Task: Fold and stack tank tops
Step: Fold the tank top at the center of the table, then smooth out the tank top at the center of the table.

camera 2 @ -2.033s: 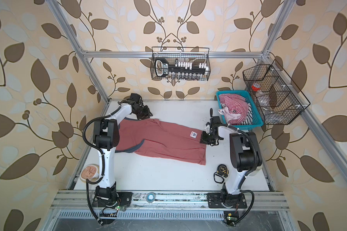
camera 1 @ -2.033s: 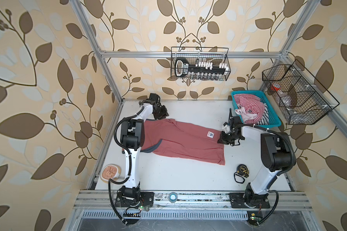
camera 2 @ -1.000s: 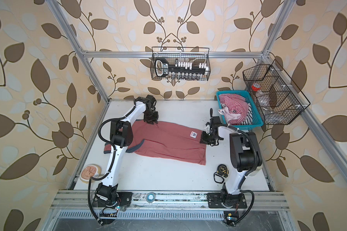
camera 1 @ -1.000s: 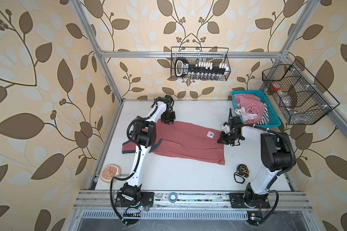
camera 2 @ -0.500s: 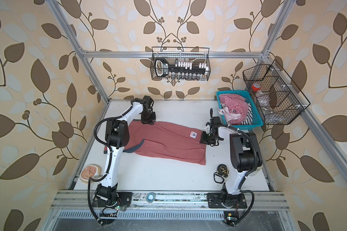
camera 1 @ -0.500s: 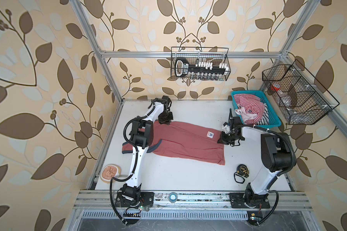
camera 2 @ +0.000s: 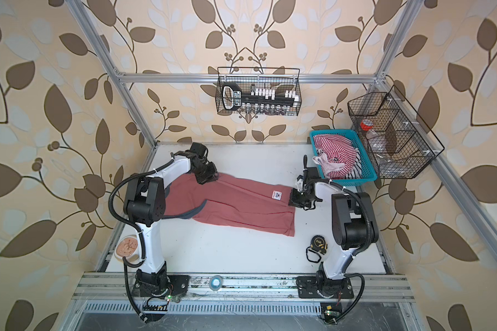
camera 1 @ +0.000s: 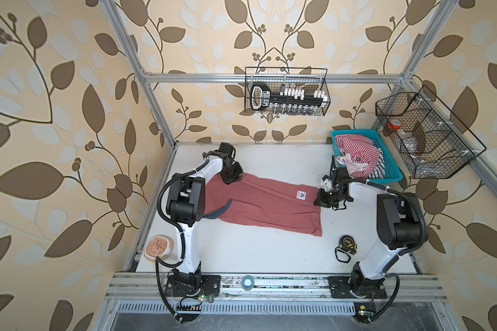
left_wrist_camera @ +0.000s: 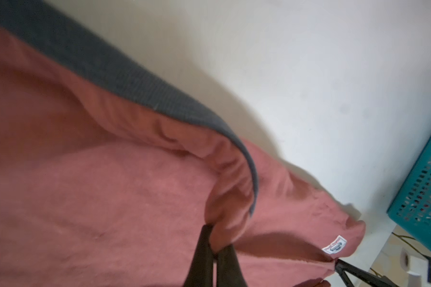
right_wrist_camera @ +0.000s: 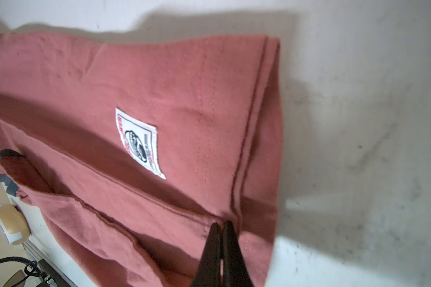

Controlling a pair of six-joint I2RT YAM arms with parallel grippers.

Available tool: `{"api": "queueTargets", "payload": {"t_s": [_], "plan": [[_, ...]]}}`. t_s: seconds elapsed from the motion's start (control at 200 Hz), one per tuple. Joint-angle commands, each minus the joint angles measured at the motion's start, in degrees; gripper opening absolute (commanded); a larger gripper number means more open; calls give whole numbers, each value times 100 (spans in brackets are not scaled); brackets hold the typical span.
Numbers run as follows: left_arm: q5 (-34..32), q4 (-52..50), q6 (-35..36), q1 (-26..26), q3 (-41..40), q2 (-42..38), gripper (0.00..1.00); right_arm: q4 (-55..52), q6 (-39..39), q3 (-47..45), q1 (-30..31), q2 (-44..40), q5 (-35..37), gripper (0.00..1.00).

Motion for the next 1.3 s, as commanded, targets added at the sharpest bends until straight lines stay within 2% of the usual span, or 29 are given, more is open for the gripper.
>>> {"api": "queueTargets", "payload": {"t_s": [0.0,0.045,0.175,0.41,0.59,0.795,0.975,1.105,1.155,1.295], "plan": [[93,502,-649,87,-633,-474,1,-168,-171,-105,-16,-37,93,0],[36,570,-741,89,-842,-557,14,-156,-166,-98,-18,-21,75,0],[-99,602,-882,89,-964,-800,24,-147,-155,-83,-2,-18,59,0],[-181,-49,-505,83,153,-861,30,-137,-141,-85,26,-29,41,0],[-132,-828,-9,75,1149,-201,30,-132,-138,-85,26,-37,35,0],[-182,-2050,752,64,2668,1079,30,-149,-146,-109,35,-53,22,0],[-221,-2532,1214,48,3411,1630,34,-163,-146,-124,35,-67,40,0],[-408,-2778,1375,57,3460,1751,26,-194,-155,-144,20,-87,69,0],[-490,-2719,1369,74,3277,1664,21,-191,-161,-147,9,-88,70,0],[-707,-2369,1244,211,2419,1252,17,-213,-181,-142,-9,-93,68,0]]}}
